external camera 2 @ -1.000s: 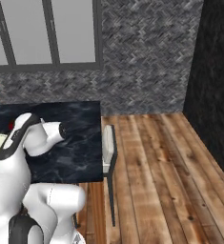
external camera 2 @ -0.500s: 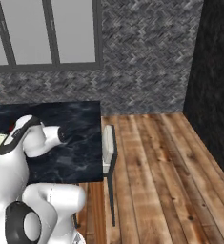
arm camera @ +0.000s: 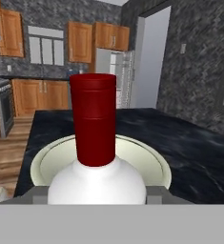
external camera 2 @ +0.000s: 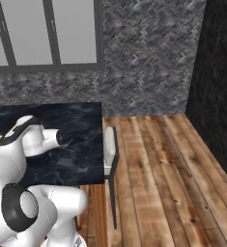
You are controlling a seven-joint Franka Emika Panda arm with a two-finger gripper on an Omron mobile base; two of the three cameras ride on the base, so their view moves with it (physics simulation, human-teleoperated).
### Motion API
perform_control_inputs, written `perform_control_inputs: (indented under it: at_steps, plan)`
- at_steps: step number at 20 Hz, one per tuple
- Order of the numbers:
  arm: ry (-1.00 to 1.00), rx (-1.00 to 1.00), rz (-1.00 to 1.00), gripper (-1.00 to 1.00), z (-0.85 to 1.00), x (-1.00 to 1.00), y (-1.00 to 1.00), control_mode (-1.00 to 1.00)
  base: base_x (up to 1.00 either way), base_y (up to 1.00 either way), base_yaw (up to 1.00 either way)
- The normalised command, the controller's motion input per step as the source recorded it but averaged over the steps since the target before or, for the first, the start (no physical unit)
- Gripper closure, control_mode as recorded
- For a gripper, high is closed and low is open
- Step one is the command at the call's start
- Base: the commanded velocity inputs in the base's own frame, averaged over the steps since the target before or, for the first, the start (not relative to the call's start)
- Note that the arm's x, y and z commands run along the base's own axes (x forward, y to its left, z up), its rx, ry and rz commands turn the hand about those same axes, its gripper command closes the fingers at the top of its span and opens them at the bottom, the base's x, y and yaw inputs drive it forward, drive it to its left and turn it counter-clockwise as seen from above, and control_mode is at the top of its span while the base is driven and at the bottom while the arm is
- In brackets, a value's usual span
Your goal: There is a bowl on the dining counter. Grab a lemon wedge from the fridge and place it in the bowl. Then get the liquor bottle and glass cup from the cabinet and place them next to the bowl.
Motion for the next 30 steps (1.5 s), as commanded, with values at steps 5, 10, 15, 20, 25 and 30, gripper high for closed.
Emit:
perform_control_inputs:
  at_steps: [5, 10, 15, 20, 25, 30]
  plan:
    - [-0.01, 0.00, 0.00, 1.00, -0.19, 0.23, 0.09, -1.00, 0.00, 0.00, 0.00]
    - [-0.01, 0.00, 0.00, 1.00, -0.21, 0.21, 0.07, -1.00, 0.00, 0.00, 0.00]
    - [-0.01, 0.00, 0.00, 1.00, -0.19, 0.23, 0.08, -1.00, 0.00, 0.00, 0.00]
    - [0.00, 0.00, 0.00, 1.00, -0.13, 0.25, 0.13, -1.00, 0.00, 0.00, 0.00]
    - [0.00, 0.00, 0.00, 1.00, -0.14, 0.23, 0.17, -1.00, 0.00, 0.00, 0.00]
    - [0.00, 0.00, 0.00, 1.00, -0.19, 0.20, 0.13, -1.00, 0.00, 0.00, 0.00]
